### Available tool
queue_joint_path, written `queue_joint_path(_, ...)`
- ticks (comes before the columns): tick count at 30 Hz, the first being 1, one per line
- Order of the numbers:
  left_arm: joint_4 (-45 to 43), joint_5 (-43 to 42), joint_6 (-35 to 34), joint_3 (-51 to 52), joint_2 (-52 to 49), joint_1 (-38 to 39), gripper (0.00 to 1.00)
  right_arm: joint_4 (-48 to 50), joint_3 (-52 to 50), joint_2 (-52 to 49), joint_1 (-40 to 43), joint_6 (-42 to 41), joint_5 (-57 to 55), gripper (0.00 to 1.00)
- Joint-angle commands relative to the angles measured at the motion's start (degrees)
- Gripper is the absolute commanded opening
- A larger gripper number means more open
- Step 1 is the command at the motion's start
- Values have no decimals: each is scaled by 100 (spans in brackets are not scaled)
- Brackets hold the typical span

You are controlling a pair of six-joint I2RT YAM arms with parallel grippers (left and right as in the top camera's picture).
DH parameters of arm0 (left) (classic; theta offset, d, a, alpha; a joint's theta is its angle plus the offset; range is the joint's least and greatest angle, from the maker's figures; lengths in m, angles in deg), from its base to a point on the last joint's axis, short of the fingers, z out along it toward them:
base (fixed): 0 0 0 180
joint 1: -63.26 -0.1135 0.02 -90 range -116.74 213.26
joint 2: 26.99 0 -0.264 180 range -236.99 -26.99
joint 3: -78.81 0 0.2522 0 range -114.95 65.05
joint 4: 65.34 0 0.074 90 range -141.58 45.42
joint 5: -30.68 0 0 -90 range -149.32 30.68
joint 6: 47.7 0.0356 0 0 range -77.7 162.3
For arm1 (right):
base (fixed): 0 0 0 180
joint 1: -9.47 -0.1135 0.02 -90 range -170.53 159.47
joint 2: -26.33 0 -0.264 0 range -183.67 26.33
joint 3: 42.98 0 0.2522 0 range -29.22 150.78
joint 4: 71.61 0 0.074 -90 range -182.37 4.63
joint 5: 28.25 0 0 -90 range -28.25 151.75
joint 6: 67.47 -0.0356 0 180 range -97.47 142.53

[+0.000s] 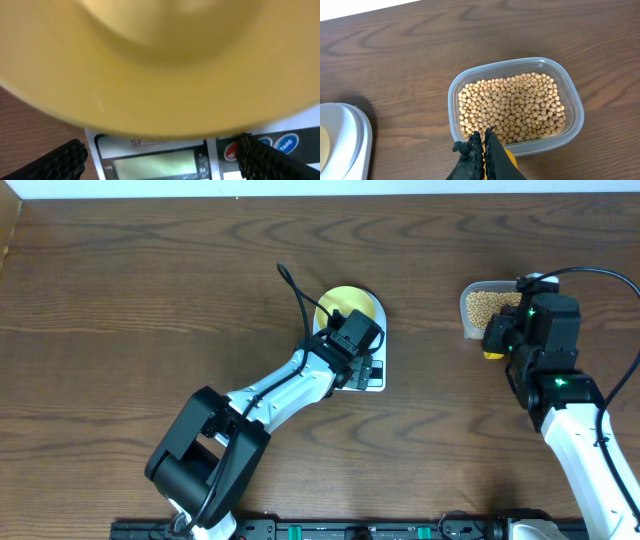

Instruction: Scoop item into bowl and weigh 50g on scale

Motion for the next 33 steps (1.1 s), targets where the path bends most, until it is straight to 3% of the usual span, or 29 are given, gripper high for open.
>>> queue_joint_path(1, -31, 96, -79, 151, -92, 2, 97, 31, 74, -26, 50, 90, -70, 1)
queue_joint_path(26, 184, 103, -74, 151, 109, 2, 98, 31, 74, -26, 50, 90, -70, 1)
queue_joint_path(33, 186, 466, -76, 153, 107, 2, 97, 31, 74, -26, 50, 90, -70, 1)
